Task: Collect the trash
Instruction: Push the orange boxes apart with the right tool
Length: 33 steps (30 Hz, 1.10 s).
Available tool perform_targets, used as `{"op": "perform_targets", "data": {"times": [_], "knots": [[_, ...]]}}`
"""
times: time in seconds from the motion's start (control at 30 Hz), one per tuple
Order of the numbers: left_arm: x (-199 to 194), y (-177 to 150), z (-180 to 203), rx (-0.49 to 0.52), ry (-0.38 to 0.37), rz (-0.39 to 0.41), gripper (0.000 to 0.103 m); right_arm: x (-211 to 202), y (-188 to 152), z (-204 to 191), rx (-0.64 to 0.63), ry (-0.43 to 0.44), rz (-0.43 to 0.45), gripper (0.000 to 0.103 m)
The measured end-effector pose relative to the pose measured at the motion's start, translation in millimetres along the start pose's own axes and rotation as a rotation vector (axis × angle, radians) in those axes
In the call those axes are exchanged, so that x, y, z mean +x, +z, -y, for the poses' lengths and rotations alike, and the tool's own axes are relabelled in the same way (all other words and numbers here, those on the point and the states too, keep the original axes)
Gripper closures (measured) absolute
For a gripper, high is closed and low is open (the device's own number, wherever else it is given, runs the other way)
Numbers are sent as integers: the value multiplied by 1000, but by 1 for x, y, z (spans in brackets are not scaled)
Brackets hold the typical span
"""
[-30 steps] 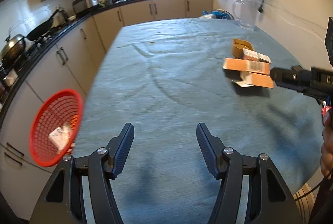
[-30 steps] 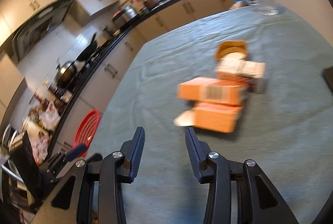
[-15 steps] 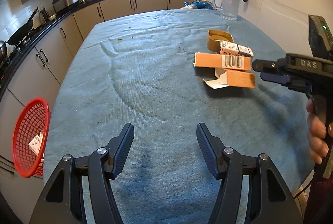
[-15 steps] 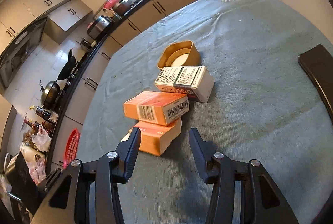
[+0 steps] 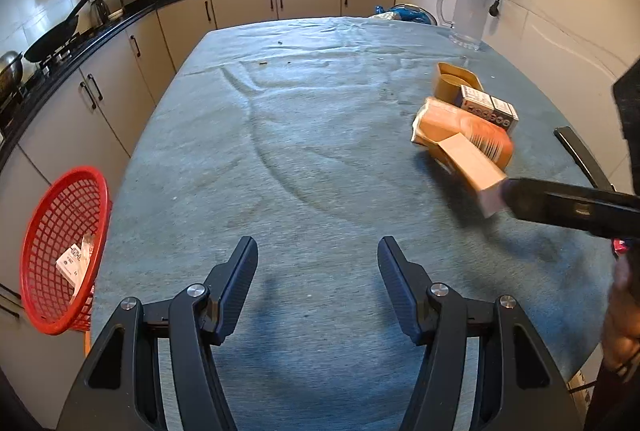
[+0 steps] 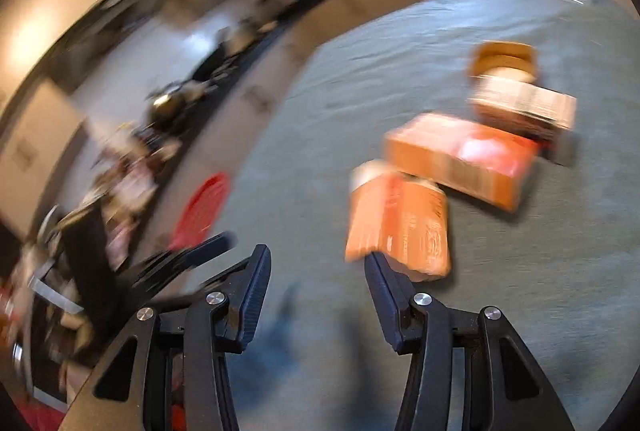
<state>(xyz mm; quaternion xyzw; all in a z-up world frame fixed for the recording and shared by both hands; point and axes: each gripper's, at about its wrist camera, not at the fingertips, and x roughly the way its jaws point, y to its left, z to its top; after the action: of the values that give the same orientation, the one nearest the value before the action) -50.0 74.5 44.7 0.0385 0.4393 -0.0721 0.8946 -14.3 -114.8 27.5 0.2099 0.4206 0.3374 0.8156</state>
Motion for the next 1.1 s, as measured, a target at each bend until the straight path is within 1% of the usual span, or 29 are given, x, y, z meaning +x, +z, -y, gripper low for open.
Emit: {"op": "perform_targets", "data": {"times": [0.03,0.1,0.17,0.23,0.3,0.33,0.43,0.5,0.53,0.67,0.73,0.83,0.9,0.93,1.0,1.03,1.07,1.1], "knots": [[0,0,-3,-8,-3,-2,42,-7,2,0,-2,-18,18,49],[1,1,-6,-20,-11,-7,41,-18,6,2,-19,-105,60,49],[2,3,-7,-29,-25,-12,41,-27,10,10,-6,-189,91,49],[3,6,-4,-35,-53,-21,40,-33,13,21,29,-231,104,49],[5,10,2,-39,-85,-33,38,-39,14,30,64,-241,120,49],[6,13,6,-45,-106,-42,34,-41,15,34,82,-243,127,49],[8,23,22,-55,-146,-55,31,-46,15,40,108,-246,139,49],[14,31,38,-49,-155,-78,22,-48,15,42,116,-248,147,49],[18,33,47,-39,-153,-89,17,-50,15,42,115,-253,152,49],[37,36,74,9,-116,-121,16,-59,15,44,113,-276,174,49],[51,36,86,30,-81,-144,16,-61,16,47,116,-278,174,49],[63,35,90,31,-64,-151,16,-59,20,50,116,-285,173,49],[66,34,90,44,-41,-129,21,-54,26,53,112,-294,165,47],[66,33,88,47,-33,-126,31,-50,30,54,110,-298,158,47],[64,33,84,43,-35,-109,43,-42,37,62,126,-311,146,47],[62,33,79,31,-43,-102,54,-35,42,66,129,-320,135,47],[61,34,74,26,-48,-100,62,-30,45,68,129,-327,126,47],[60,34,69,21,-58,-99,65,-25,49,70,127,-339,117,47]]}}
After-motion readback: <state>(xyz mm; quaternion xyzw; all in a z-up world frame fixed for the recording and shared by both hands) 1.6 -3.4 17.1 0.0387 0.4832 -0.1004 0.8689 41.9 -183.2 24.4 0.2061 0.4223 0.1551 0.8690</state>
